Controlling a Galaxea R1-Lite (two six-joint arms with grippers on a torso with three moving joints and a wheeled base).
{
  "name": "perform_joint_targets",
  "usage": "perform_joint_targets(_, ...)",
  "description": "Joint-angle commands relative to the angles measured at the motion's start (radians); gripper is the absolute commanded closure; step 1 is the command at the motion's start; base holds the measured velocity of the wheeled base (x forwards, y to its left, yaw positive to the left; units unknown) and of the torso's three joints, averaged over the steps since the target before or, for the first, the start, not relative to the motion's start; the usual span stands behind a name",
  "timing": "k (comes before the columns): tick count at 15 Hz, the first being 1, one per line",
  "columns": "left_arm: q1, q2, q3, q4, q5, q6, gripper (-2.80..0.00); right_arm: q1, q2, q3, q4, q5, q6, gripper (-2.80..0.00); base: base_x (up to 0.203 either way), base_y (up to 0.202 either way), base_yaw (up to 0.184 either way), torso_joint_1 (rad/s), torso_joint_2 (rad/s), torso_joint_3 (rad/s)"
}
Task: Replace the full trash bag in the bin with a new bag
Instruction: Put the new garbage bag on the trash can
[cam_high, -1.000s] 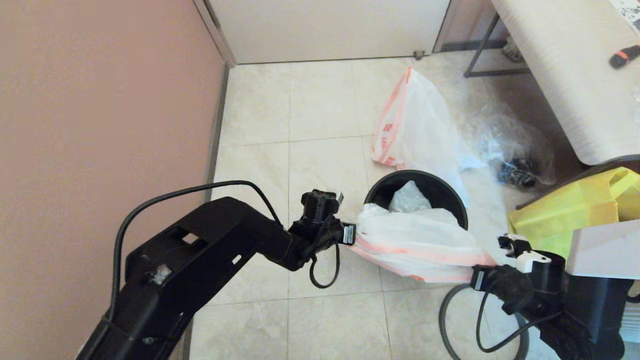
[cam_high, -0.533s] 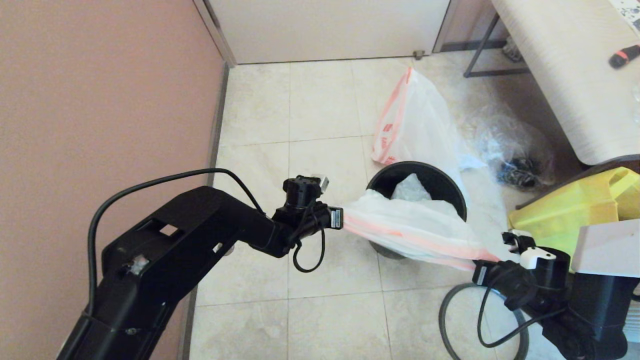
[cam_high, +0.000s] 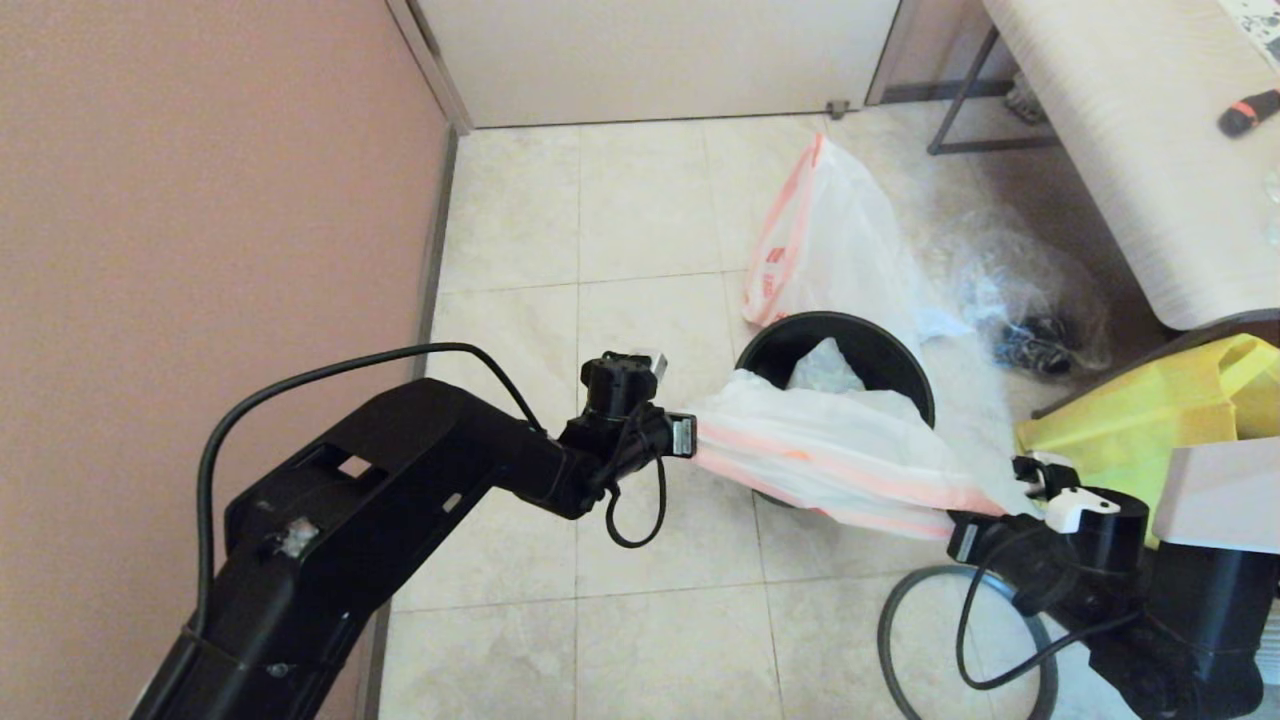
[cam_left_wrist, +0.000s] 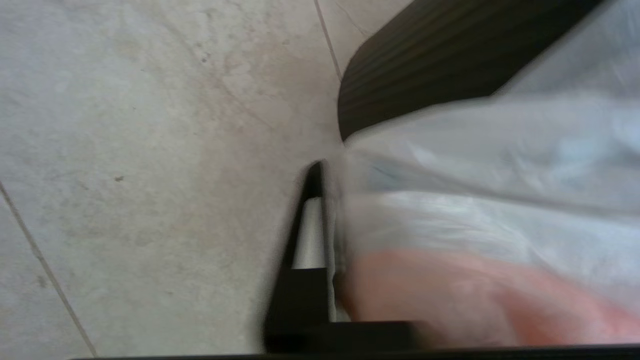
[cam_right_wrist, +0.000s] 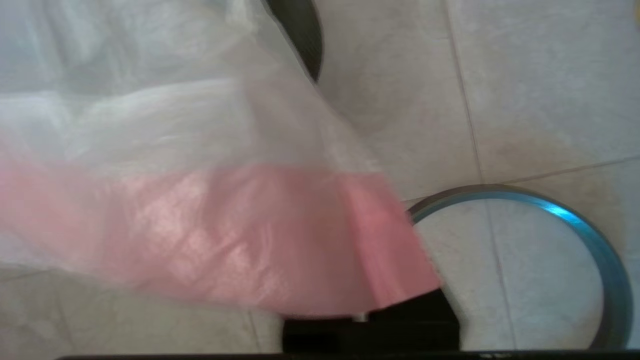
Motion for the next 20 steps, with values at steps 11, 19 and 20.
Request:
perform_joint_targets(11,-0.017,-0.122,0.056,0.159,-0.031,0.085,-2.80,0.016,-0.095,0.128,-0.009,0.156,-0.018,-2.80,0.000,0.000,0.000,0.000,0.00,0.000)
perform_joint_targets(19,-0.083,-0.248,0.023,0.554,-0.085,0.096,0.00,0.001,-0.142,0.234,-0.009,0.321,-0.115,-0.19,0.000,0.000,0.000,0.000,0.00,0.000)
perform_joint_targets(20,-0.092,-0.255,0.003,0.626,-0.083,0.096,0.00,-0.002,-0.142,0.244,-0.009,0.328,-0.130,0.00,0.000,0.000,0.000,0.000,0.00,0.000)
